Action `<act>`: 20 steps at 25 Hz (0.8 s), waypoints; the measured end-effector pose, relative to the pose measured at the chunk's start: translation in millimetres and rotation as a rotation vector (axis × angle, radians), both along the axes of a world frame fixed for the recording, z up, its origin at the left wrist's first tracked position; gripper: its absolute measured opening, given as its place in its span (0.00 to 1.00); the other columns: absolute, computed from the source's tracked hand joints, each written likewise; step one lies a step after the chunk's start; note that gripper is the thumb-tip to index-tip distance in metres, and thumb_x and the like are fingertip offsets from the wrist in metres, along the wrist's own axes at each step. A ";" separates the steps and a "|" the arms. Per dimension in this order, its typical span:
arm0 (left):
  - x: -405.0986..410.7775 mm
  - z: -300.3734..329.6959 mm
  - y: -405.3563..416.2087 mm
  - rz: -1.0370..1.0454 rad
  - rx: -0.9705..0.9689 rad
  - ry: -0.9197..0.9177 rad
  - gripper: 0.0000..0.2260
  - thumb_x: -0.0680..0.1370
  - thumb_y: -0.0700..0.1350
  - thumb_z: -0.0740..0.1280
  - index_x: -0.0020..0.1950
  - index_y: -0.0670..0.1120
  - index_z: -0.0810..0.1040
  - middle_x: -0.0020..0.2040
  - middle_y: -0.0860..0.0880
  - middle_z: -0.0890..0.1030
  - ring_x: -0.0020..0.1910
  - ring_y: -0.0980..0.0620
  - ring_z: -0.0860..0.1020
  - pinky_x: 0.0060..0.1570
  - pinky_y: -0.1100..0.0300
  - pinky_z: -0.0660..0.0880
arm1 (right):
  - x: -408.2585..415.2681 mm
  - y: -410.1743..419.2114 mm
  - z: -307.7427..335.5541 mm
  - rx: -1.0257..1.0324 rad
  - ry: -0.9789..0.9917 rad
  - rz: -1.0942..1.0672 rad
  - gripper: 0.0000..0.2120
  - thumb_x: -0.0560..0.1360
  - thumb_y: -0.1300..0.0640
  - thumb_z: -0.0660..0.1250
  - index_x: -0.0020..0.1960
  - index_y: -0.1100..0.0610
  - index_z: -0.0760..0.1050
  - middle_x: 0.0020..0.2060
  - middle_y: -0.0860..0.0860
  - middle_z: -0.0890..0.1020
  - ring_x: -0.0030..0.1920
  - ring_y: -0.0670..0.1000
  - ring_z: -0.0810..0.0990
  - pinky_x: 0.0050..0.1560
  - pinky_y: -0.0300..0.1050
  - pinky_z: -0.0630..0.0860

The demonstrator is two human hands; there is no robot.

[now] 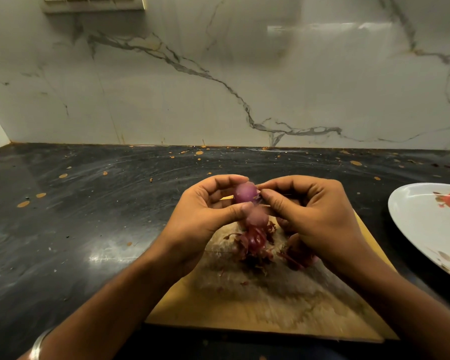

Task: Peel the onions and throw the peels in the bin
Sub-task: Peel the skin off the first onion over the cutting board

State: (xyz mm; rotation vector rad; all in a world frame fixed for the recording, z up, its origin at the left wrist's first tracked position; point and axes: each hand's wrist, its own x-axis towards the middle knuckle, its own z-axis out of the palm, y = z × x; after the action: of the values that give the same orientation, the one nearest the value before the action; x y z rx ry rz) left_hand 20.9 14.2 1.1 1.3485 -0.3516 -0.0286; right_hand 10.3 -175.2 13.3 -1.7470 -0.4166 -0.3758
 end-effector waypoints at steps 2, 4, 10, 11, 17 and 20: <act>-0.1 0.1 -0.3 -0.006 -0.019 0.003 0.22 0.64 0.37 0.76 0.57 0.44 0.80 0.54 0.43 0.85 0.53 0.45 0.84 0.50 0.59 0.81 | -0.7 -0.5 0.0 0.013 -0.009 -0.002 0.05 0.74 0.62 0.73 0.50 0.57 0.86 0.38 0.49 0.87 0.35 0.43 0.84 0.34 0.32 0.75; -0.3 -0.1 -0.8 -0.026 -0.043 0.024 0.22 0.65 0.37 0.75 0.58 0.44 0.80 0.53 0.43 0.85 0.54 0.45 0.84 0.50 0.58 0.81 | -1.1 -0.6 -0.2 -0.030 -0.046 -0.022 0.06 0.74 0.61 0.73 0.50 0.57 0.85 0.37 0.48 0.86 0.34 0.43 0.83 0.35 0.33 0.75; -0.7 -0.6 -2.1 -0.069 -0.090 0.045 0.23 0.66 0.35 0.75 0.60 0.44 0.81 0.56 0.41 0.83 0.54 0.45 0.84 0.50 0.58 0.81 | -1.1 1.0 -2.8 0.002 -0.028 -0.006 0.07 0.74 0.65 0.73 0.51 0.60 0.85 0.32 0.43 0.84 0.30 0.38 0.80 0.31 0.29 0.73; -1.1 -1.1 -2.9 -0.070 -0.080 0.033 0.23 0.66 0.35 0.75 0.60 0.44 0.81 0.56 0.42 0.84 0.54 0.45 0.84 0.50 0.59 0.81 | -1.3 0.9 -2.8 0.026 0.001 -0.002 0.06 0.74 0.66 0.73 0.50 0.61 0.85 0.32 0.44 0.84 0.30 0.38 0.80 0.31 0.29 0.73; -4.1 -5.2 -9.6 0.017 0.030 -0.084 0.21 0.63 0.37 0.77 0.55 0.44 0.80 0.50 0.49 0.84 0.52 0.48 0.84 0.49 0.58 0.81 | -5.7 4.6 -2.5 -0.135 -0.022 -0.161 0.03 0.72 0.61 0.74 0.42 0.54 0.85 0.33 0.45 0.86 0.32 0.41 0.83 0.32 0.33 0.76; -5.0 -3.0 -8.6 -0.032 0.023 -0.058 0.19 0.67 0.36 0.74 0.58 0.44 0.80 0.52 0.47 0.85 0.52 0.48 0.84 0.50 0.58 0.81 | -6.9 4.5 -1.8 -0.182 -0.076 -0.222 0.04 0.71 0.61 0.74 0.40 0.53 0.84 0.29 0.45 0.84 0.28 0.40 0.80 0.29 0.30 0.72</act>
State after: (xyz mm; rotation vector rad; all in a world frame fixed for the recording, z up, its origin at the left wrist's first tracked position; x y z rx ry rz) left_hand 15.9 5.6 -1.9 1.3684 -0.4227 -0.0199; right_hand 3.4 -170.8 11.5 -1.9681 -0.3185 -0.5792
